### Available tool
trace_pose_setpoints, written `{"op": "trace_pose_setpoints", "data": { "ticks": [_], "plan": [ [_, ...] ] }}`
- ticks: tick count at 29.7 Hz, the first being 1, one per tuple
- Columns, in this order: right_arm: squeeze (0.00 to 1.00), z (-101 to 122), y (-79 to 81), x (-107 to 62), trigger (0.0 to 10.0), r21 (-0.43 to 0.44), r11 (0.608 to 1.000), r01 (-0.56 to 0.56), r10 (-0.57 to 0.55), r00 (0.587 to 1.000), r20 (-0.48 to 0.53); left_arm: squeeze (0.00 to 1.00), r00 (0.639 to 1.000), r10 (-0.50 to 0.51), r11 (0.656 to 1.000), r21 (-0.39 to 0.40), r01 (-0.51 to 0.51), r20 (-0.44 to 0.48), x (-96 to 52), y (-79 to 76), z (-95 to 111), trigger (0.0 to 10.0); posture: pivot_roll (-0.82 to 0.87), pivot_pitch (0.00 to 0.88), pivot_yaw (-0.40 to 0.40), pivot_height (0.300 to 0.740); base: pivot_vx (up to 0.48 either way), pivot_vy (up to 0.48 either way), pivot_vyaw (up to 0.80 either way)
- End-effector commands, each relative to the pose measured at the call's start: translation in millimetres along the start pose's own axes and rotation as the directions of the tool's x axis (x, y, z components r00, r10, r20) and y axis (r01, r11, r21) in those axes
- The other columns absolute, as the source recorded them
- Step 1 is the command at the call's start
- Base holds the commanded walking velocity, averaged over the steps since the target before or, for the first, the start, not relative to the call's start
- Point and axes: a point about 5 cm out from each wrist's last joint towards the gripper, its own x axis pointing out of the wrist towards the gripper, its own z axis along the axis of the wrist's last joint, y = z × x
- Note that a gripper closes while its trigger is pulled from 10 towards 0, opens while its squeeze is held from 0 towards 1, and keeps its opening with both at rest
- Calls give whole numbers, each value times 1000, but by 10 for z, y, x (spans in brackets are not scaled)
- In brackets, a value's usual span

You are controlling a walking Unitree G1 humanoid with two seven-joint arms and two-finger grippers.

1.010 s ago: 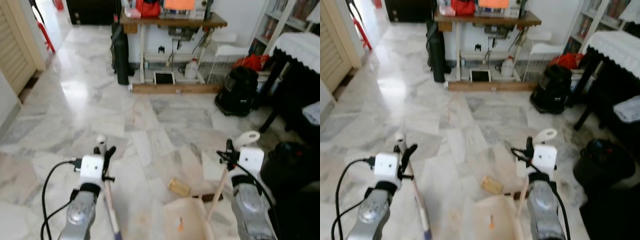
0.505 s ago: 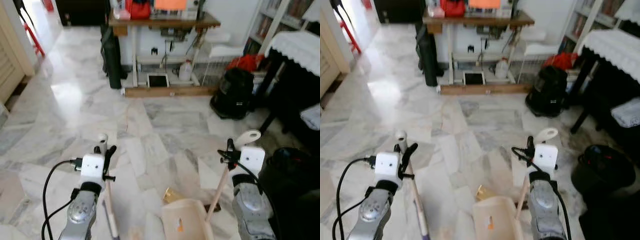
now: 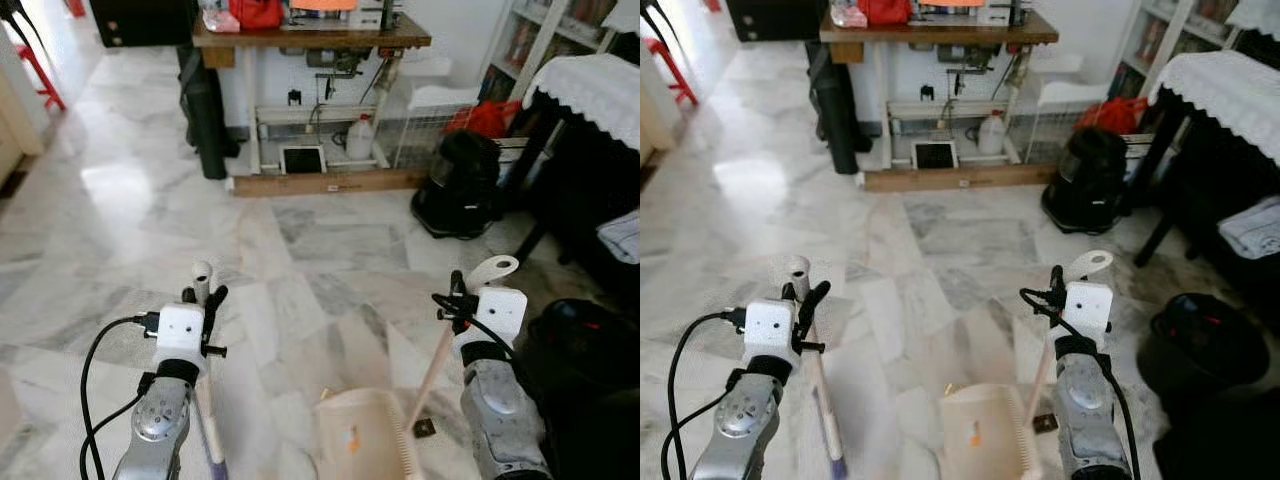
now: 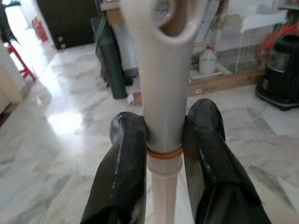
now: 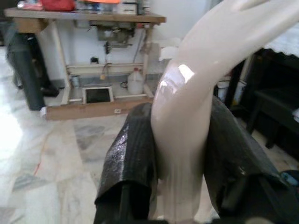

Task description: Sweep floor

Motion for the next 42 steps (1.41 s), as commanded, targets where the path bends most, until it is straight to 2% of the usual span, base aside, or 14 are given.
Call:
{"op": "trace_pose_setpoints", "data": {
  "ticks": [1, 13, 23, 29, 36, 42],
  "plan": [
    [0, 84, 46, 21, 10000, 32, 999, -4, 3, 999, 43, 0, 999, -2, 1000, 9, 2, 36, 19, 4, 59, 10000, 52, 44, -40, 740, 0, 0, 0],
    [0, 68, 48, 14, 10000, 41, 999, -1, 0, 999, 33, 0, 999, -4, 1000, 2, 4, 50, 41, 7, 107, 10000, 55, 39, -35, 740, 0, 0, 0],
    [0, 59, 68, 11, 10000, 44, 999, -8, 7, 1000, 30, 0, 999, -5, 1000, -6, 5, 46, 38, 10, 94, 10000, 58, 26, -32, 740, 0, 0, -800],
    [0, 76, 79, 15, 10000, 40, 999, -10, 8, 999, 46, 0, 999, -10, 1000, -6, 10, 47, 38, 9, 93, 10000, 62, 17, -32, 740, 0, 0, -75],
    [0, 69, 97, 17, 10000, 55, 998, -12, 10, 999, 41, 0, 999, -15, 1000, -9, 15, 49, 44, 9, 98, 10000, 63, 6, -28, 740, 0, 369, 0],
    [0, 69, 111, 20, 10000, 59, 998, -19, 17, 999, 40, 0, 998, -22, 1000, -9, 23, 53, 48, 2, 102, 10000, 65, 0, -27, 740, 0, 420, -738]
  ]
}}
